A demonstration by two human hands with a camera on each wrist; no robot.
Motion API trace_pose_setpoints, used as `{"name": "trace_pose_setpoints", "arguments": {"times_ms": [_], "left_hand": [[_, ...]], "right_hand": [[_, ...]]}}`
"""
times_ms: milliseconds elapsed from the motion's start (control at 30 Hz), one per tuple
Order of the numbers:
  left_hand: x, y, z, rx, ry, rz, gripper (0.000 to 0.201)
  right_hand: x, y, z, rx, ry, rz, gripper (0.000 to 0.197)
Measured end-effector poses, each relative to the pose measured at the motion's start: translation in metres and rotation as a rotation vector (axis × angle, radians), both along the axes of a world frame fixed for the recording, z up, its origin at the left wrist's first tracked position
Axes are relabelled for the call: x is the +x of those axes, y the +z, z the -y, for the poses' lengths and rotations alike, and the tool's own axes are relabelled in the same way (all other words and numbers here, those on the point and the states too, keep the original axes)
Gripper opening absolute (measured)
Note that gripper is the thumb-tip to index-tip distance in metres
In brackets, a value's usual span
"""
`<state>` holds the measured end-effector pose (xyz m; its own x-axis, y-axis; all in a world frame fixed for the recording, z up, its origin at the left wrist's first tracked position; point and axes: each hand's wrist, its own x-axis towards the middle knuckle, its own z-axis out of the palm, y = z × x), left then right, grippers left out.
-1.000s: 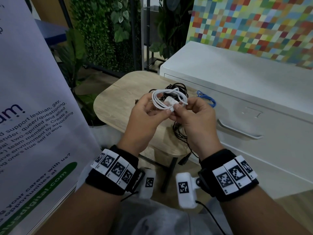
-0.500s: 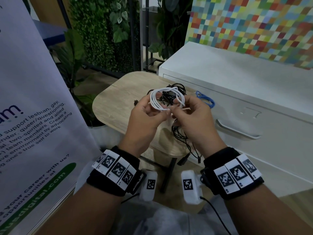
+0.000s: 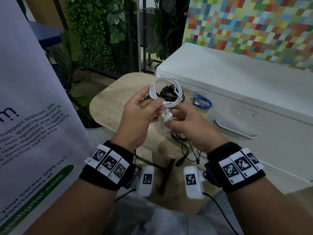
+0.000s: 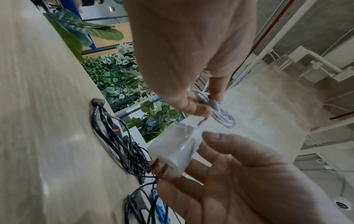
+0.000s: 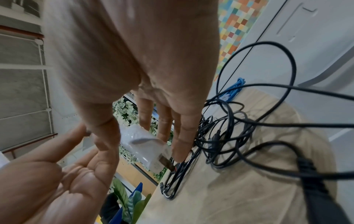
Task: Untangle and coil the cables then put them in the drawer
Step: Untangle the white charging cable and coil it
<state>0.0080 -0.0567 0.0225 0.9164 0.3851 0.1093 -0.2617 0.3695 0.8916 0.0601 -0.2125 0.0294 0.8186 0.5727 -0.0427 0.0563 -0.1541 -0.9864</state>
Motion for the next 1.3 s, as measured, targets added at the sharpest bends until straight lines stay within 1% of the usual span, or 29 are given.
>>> {"name": "trace_pose_setpoints", "arguments": {"times_ms": [100,200,267,400,500,567,667,733,833,933,1000,1067,1100,1167,1233,1300], "left_hand": [[0.002,0.0,-0.005,0.015,0.048,-0.013,0.039],[0.006,0.004,-0.014,0.077,0.079,-0.058,0.04],[0.011,0.006,-0.02,0.133,0.099,-0.083,0.041],[0.026,0.007,-0.031,0.249,0.147,-0.105,0.043],[0.035,0.015,-0.039,0.299,0.174,-0.101,0.036],[0.043,0.025,-0.045,0.313,0.177,-0.093,0.031],[0.062,0.039,-0.054,0.345,0.148,-0.092,0.026],[0.077,0.042,-0.059,0.34,0.13,-0.128,0.023],[0.1,0.034,-0.072,0.252,0.122,-0.209,0.019],[0.116,0.016,-0.091,0.149,0.194,-0.327,0.018],[0.118,0.005,-0.106,0.142,0.281,-0.391,0.021],[0.116,-0.006,-0.122,0.257,0.369,-0.435,0.032],[0.113,-0.011,-0.128,0.34,0.407,-0.453,0.033],[0.107,-0.019,-0.14,0.457,0.456,-0.487,0.028],[0.103,-0.022,-0.148,0.519,0.476,-0.513,0.023],[0.1,-0.023,-0.153,0.596,0.485,-0.543,0.022]], "right_hand": [[0.001,-0.004,-0.004,0.027,-0.035,-0.046,0.052],[0.003,-0.004,-0.006,0.105,-0.082,-0.125,0.042],[0.005,-0.004,-0.009,0.133,-0.121,-0.114,0.037],[0.013,-0.004,-0.022,0.081,-0.216,0.045,0.034],[0.023,-0.002,-0.03,-0.037,-0.31,0.236,0.026],[0.03,-0.004,-0.035,-0.113,-0.338,0.306,0.022],[0.039,-0.014,-0.042,-0.199,-0.317,0.308,0.022],[0.042,-0.02,-0.048,-0.269,-0.278,0.314,0.024],[0.043,-0.024,-0.058,-0.351,-0.228,0.32,0.028],[0.044,-0.023,-0.065,-0.396,-0.187,0.317,0.031],[0.047,-0.02,-0.068,-0.409,-0.171,0.328,0.03],[0.048,-0.018,-0.072,-0.435,-0.164,0.362,0.029],[0.048,-0.017,-0.073,-0.448,-0.162,0.374,0.028],[0.048,-0.018,-0.077,-0.486,-0.139,0.397,0.029],[0.045,-0.019,-0.081,-0.545,-0.083,0.414,0.032],[0.042,-0.021,-0.084,-0.622,-0.024,0.427,0.029]]}}
